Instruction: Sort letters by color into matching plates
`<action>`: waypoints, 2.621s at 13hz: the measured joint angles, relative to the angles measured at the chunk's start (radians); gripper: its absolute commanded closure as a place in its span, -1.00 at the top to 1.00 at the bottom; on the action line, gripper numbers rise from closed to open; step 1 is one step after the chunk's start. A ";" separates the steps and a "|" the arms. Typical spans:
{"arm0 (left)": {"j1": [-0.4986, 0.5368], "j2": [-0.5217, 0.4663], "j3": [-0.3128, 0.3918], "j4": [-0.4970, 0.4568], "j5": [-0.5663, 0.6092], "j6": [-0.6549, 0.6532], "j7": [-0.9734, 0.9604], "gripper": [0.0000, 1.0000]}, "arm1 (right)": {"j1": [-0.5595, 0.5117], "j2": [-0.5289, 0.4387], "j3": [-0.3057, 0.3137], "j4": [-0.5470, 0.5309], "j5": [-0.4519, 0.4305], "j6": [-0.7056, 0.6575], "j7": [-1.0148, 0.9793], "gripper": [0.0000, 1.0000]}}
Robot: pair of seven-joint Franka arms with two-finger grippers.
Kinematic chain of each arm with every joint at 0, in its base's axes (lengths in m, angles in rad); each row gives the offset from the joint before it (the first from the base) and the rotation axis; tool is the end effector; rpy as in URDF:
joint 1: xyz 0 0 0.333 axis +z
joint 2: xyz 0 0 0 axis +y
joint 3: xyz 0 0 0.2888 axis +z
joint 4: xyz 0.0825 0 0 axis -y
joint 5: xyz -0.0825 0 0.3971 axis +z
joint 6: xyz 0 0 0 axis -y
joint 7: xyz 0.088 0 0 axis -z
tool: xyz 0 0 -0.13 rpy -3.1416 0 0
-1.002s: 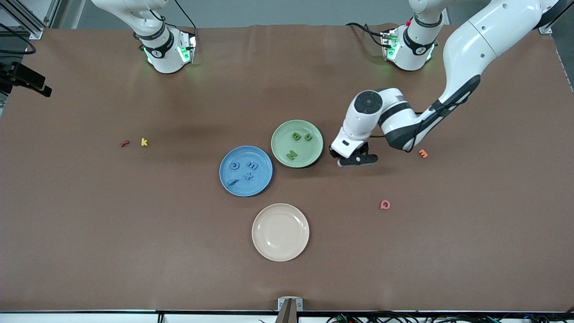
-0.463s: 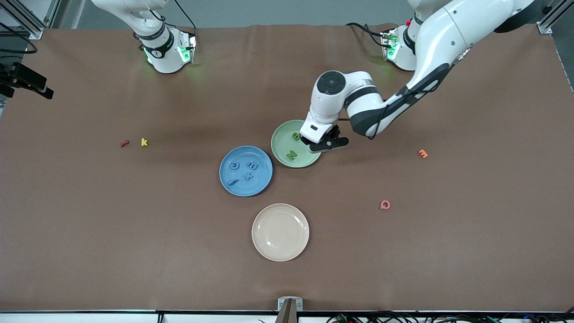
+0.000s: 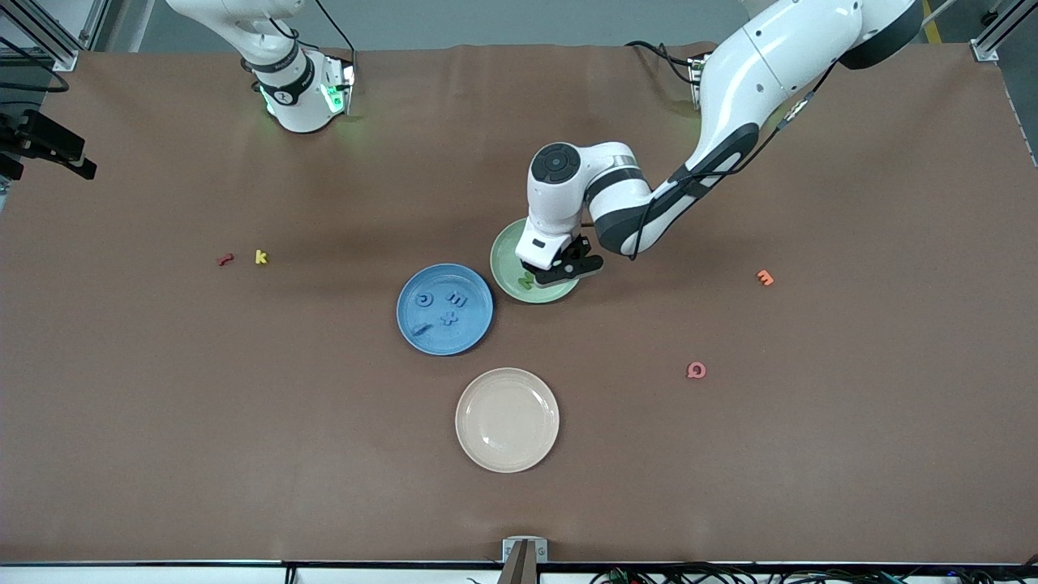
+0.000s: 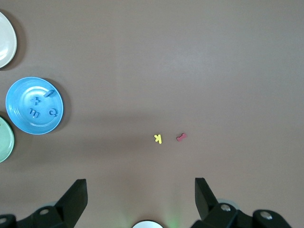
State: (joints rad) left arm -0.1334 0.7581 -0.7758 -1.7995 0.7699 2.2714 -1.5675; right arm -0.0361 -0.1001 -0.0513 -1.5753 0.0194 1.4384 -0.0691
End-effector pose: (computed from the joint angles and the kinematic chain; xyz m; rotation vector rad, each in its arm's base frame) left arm 0.4285 -0.4800 0.1666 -3.1004 -0.4338 -0.1074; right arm 0.5220 -0.0443 0.6154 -3.1138 0.0245 0.0544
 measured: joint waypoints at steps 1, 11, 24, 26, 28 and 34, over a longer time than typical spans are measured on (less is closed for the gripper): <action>-0.006 0.012 0.003 0.010 0.000 0.000 -0.002 0.05 | 0.000 0.000 0.001 0.000 0.000 0.000 0.000 1.00; 0.057 0.002 0.002 0.035 0.000 -0.008 0.030 0.97 | -0.003 0.000 0.001 -0.003 0.000 -0.003 0.000 1.00; 0.527 -0.090 -0.228 -0.054 -0.016 -0.195 0.476 0.95 | -0.003 -0.002 0.014 -0.007 0.000 -0.003 0.039 1.00; 0.556 -0.104 -0.205 -0.045 -0.110 -0.180 0.627 0.95 | -0.004 -0.002 0.014 -0.007 0.000 -0.003 0.040 1.00; 0.533 -0.176 -0.094 -0.038 -0.288 -0.145 0.829 0.95 | -0.004 -0.002 0.014 -0.007 0.000 -0.003 0.041 1.00; 0.409 -0.451 0.246 -0.060 -0.685 -0.146 1.284 0.95 | -0.004 -0.002 0.014 -0.008 0.000 -0.003 0.041 1.00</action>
State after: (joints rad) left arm 0.2759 0.3075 -0.5302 -1.8590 0.0847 2.1256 -0.2839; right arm -0.0399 -0.1021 -0.0372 -1.5832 0.0197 1.4350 -0.0285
